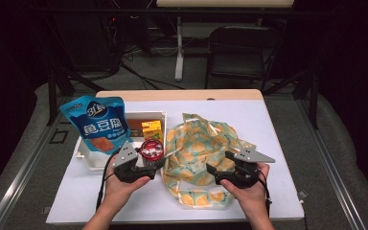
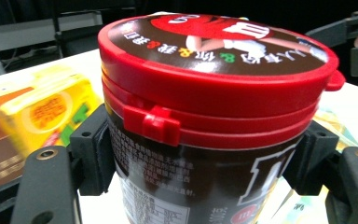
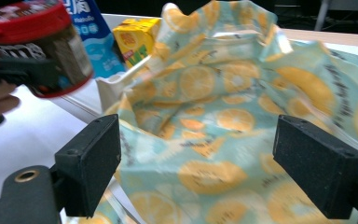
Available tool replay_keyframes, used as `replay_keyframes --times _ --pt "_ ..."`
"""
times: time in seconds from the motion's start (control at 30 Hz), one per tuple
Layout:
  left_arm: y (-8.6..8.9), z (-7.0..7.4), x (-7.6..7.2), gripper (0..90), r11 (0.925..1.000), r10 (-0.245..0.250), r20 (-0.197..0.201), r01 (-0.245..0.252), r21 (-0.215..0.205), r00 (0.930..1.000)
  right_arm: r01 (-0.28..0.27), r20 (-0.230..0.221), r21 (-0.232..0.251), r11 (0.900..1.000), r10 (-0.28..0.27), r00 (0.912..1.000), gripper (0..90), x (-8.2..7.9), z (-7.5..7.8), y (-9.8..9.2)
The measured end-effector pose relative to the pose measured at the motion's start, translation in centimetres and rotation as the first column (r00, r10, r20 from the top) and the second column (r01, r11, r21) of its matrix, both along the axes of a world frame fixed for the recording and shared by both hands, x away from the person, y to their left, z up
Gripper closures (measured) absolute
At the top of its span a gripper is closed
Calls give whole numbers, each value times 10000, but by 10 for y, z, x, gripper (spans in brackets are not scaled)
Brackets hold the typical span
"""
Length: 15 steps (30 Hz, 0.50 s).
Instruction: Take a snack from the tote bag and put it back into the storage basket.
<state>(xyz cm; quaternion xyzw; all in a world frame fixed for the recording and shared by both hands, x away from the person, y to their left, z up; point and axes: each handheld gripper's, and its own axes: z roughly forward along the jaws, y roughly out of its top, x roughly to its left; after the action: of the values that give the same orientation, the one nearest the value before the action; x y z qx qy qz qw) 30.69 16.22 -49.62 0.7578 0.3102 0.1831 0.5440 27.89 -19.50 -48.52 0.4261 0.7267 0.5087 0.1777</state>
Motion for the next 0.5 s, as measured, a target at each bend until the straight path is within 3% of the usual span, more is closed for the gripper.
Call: replay_keyframes --times 0.2,0.33,0.5 --pt "28 -3 1 255 9986 483 -133 -486 -220 9987 307 -44 -72 9995 -307 9995 148 -7 -7 -16" --pt "37 -7 6 255 9956 900 -143 -903 -241 9958 562 -125 -36 9984 -562 9983 150 -9 -11 -27" --pt "41 -15 16 255 9968 781 -347 -787 -163 9963 815 -193 -17 9967 -815 9965 152 -9 -13 -36"
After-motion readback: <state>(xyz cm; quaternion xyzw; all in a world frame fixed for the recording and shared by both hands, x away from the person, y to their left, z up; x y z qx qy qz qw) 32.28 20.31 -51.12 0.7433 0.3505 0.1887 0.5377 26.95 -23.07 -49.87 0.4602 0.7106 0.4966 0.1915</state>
